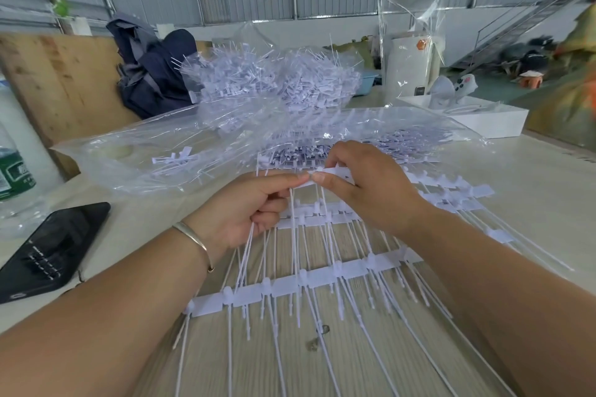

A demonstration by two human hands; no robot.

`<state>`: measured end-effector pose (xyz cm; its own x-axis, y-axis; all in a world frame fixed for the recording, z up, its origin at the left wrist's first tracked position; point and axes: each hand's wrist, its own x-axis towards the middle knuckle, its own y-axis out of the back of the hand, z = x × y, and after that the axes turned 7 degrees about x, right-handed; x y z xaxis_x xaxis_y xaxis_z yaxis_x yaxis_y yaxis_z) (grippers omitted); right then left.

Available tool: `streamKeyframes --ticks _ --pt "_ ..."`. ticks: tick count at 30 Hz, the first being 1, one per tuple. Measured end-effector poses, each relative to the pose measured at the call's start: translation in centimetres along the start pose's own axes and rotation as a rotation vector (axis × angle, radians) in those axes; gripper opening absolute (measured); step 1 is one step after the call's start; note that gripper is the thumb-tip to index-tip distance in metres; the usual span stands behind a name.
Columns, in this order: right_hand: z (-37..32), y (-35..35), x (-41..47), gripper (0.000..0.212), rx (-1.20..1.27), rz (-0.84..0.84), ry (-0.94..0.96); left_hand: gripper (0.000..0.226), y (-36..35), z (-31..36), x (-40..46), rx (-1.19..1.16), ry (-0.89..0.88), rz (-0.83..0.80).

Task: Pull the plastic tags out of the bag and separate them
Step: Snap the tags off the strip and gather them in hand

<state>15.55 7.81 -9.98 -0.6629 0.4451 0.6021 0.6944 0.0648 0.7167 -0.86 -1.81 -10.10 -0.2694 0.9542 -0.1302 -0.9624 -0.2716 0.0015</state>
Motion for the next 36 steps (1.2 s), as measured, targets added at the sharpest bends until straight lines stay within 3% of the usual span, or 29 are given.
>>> streamKeyframes --ticks 2,8,11,13,16,21,26,31,36 --pt "0.0 0.1 0.0 0.029 0.003 -0.001 -0.003 0.011 0.2 0.0 0.1 -0.012 0.001 0.029" --pt "0.1 0.4 0.1 0.015 0.044 0.071 -0.05 0.037 0.5 -0.2 0.3 0.081 0.012 0.177" --pt "0.0 0.4 0.1 0.017 0.075 0.098 -0.096 0.035 0.1 -0.1 0.0 0.127 -0.023 0.207" --pt "0.2 0.4 0.1 0.02 0.1 0.097 -0.138 0.024 -0.1 0.0 -0.3 0.163 -0.045 0.182" --pt "0.3 0.5 0.1 0.025 0.221 0.086 -0.203 0.032 -0.2 -0.1 -0.3 0.191 -0.076 0.111" --pt "0.0 0.6 0.1 0.031 0.543 -0.034 -0.246 0.03 -0.4 -0.2 -0.4 0.043 -0.057 -0.042" --pt "-0.5 0.3 -0.1 0.036 0.633 -0.102 -0.232 0.03 -1.0 -0.2 -0.8 -0.005 -0.034 -0.24" --pt "-0.7 0.5 -0.1 0.042 0.662 -0.012 -0.188 0.031 -1.0 0.2 -0.8 -0.035 -0.072 -0.207" --pt "-0.2 0.4 -0.2 0.043 0.508 0.073 -0.228 0.018 -0.7 0.4 -0.5 -0.118 -0.011 -0.143"
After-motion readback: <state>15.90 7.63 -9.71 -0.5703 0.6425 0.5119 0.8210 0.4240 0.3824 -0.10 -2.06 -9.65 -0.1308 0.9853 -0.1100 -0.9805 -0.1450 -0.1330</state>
